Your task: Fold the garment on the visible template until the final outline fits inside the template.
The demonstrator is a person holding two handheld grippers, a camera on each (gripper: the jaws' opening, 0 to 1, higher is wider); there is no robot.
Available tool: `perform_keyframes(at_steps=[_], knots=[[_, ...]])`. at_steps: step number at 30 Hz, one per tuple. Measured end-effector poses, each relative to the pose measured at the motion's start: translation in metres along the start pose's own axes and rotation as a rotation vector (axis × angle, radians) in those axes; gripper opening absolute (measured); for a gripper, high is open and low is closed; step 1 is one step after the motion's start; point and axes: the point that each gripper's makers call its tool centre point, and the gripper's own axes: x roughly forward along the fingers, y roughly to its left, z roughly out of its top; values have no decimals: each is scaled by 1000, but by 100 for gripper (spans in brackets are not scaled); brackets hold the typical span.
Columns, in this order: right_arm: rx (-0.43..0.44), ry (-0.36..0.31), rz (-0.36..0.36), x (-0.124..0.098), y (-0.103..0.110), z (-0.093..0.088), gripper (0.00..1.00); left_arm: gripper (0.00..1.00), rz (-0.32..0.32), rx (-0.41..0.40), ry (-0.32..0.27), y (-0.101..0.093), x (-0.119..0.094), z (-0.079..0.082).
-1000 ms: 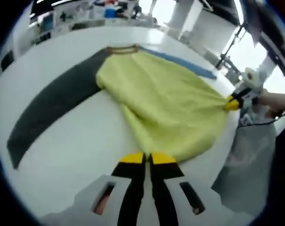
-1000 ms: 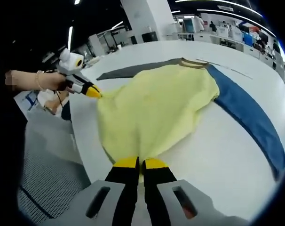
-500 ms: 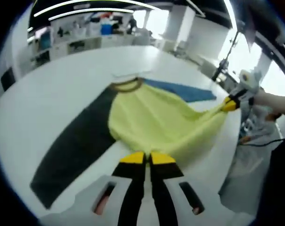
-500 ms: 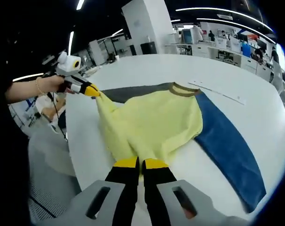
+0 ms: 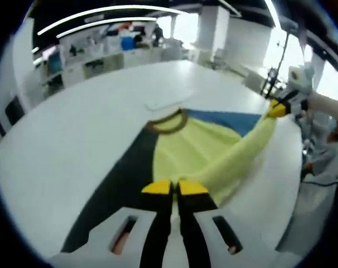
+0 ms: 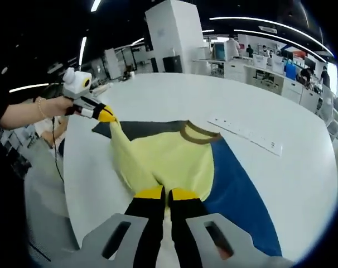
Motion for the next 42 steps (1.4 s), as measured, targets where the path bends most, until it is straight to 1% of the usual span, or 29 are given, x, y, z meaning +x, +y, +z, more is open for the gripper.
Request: perform_keyframes(at_steps=[4, 8, 13, 18, 22, 24, 26, 32, 42], knots=[[42, 20, 0, 19, -16, 2, 3, 0, 33, -19, 20, 12, 16, -2], [95, 42, -4, 36, -29, -1, 3, 0, 53, -32, 50, 21, 31, -10], [134, 65, -14, 54, -42, -7, 3, 0, 63, -71, 78, 31, 46, -18], [170, 84, -34, 68, -55, -12, 3, 0, 67, -82, 99, 38, 58, -20], [231, 95, -52, 79, -66, -18, 3, 0, 71, -96, 112, 43, 67, -21], [245, 98, -53, 83, -69, -21, 3, 0, 73, -103, 118, 45, 71, -21], [258, 106, -56, 87, -72, -24, 3, 0, 74, -106, 125, 47, 74, -23], [263, 126, -67, 96, -80, -30, 3, 0, 72, -114, 144, 49, 82, -27], [264, 152, -70, 101, -83, -36, 3, 0, 69, -122, 168, 50, 88, -35]])
